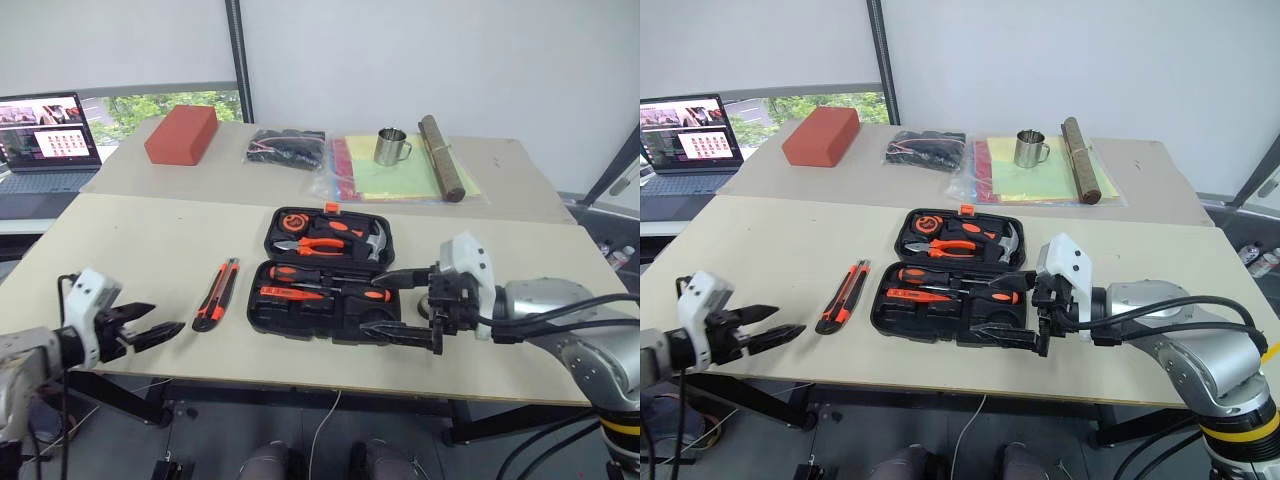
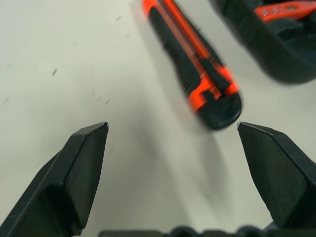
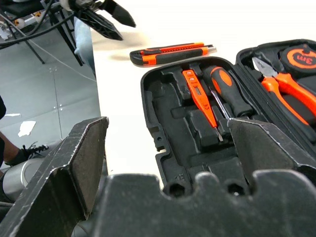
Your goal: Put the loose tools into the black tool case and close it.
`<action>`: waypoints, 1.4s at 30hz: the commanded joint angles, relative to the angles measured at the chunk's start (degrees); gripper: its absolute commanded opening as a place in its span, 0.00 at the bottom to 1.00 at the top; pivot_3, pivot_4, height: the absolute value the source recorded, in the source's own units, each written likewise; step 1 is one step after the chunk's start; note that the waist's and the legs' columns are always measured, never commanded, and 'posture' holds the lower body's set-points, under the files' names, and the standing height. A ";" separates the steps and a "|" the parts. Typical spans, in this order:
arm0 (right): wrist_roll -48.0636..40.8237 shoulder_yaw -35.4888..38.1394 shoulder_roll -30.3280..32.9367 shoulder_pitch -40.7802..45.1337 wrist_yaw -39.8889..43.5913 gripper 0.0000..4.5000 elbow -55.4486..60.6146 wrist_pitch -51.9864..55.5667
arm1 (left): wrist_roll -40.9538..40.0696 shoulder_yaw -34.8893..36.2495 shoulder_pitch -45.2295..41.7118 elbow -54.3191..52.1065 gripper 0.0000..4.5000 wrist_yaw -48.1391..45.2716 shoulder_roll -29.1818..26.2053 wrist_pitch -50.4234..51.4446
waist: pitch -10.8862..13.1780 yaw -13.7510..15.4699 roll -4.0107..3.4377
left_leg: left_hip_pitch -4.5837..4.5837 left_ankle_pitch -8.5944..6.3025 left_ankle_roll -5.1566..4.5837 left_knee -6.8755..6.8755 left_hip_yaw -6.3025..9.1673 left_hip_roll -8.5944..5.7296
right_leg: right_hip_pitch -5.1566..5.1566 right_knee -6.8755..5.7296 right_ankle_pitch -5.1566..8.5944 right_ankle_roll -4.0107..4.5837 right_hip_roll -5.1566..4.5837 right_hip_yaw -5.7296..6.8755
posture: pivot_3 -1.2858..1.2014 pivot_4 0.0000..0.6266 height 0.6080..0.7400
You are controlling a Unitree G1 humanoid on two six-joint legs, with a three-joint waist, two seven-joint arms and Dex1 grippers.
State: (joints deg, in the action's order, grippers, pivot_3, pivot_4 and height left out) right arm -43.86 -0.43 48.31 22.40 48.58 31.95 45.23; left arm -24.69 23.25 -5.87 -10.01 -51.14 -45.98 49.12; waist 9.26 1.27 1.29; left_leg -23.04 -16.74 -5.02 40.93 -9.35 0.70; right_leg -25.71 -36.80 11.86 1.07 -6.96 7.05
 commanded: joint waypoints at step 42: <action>-5.96 9.51 -1.63 -12.50 -11.09 1.00 11.59 3.07 | 16.88 -47.02 -45.25 33.20 0.38 -39.85 5.40 -40.52 | -0.06 -0.61 -0.10 | -0.18 0.29 -0.47 0.06 -0.30 0.02 | -0.34 -0.17 0.17 0.03 0.55 0.03 | 0.52 0.24 0.97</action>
State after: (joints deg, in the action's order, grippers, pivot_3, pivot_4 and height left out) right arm -48.50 6.57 46.49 10.40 38.52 41.35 47.98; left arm -9.55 -23.74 -49.31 21.59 -91.24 -41.03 10.38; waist 9.20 0.66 1.18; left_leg -23.24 -16.45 -5.52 41.00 -9.64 0.72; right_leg -26.05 -36.97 12.03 1.10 -6.40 7.09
